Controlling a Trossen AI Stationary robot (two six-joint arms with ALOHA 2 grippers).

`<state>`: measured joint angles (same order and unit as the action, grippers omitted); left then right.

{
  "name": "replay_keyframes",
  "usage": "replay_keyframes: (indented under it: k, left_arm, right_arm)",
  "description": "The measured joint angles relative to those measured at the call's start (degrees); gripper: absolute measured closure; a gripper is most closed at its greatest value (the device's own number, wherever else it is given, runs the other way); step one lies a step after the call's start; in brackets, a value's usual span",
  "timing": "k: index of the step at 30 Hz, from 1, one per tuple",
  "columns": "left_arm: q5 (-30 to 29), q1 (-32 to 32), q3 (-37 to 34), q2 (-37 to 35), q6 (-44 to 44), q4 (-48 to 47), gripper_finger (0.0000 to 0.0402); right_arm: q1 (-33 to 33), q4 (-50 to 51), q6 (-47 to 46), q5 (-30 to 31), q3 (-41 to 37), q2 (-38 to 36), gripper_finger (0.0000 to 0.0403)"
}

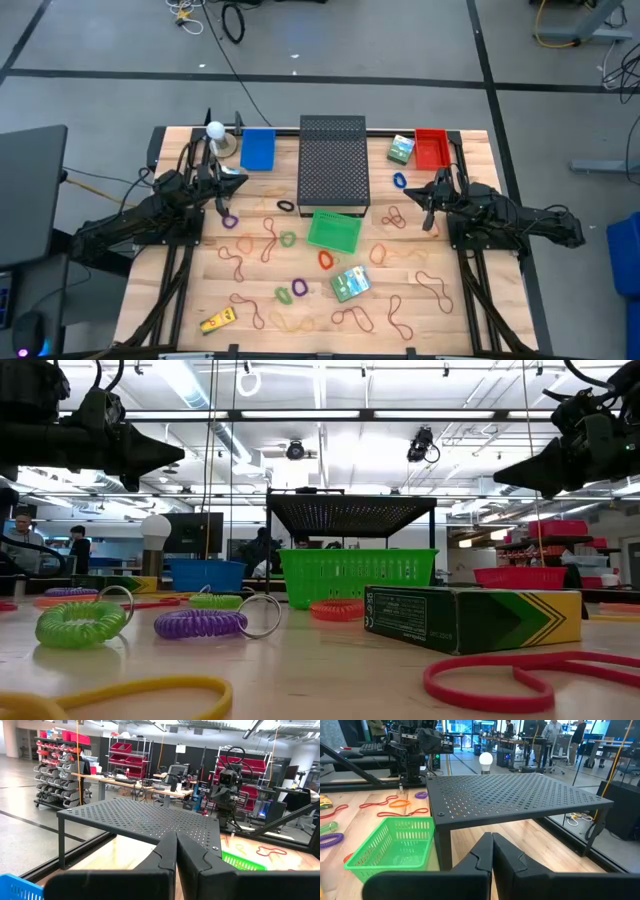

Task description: Pick & Place Office Desk Supplies

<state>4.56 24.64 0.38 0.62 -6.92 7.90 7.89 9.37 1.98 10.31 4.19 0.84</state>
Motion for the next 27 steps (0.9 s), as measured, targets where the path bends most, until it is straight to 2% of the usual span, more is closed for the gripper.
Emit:
replay_keyframes:
  k: [14,15,17,19,21,24,27]
  left_arm:
    - [0.0,0.0,0.0,0.0,0.0,0.0,0.0394]
    - [0.0,0.0,0.0,0.0,2.1,-0.5,0.0394]
    - [0.7,0.1,0.1,0.1,17.7,-5.8,0.0394]
    - [1.2,0.1,0.0,1.1,32.4,-4.9,0.0394]
    - [1.5,0.1,0.0,1.9,42.1,-4.2,0.0394]
    - [0.6,0.1,0.0,1.9,48.2,-2.8,0.0394]
    - [0.2,0.1,0.0,1.9,48.3,-3.1,0.0394]
  right_arm:
    - [0.0,0.0,0.0,0.0,0.0,0.0,0.0396]
    - [0.0,0.0,0.0,0.0,0.0,0.0,0.0396]
    - [0.0,0.0,0.0,0.0,0.0,0.0,0.0396]
    - [0.0,0.0,0.0,0.0,0.0,0.0,0.0396]
    - [0.0,0.0,0.0,0.0,0.0,0.0,0.0396]
    - [0.0,0.0,0.0,0.0,0.0,0.0,0.0396]
    - [0.0,0.0,0.0,0.0,0.0,0.0,0.0396]
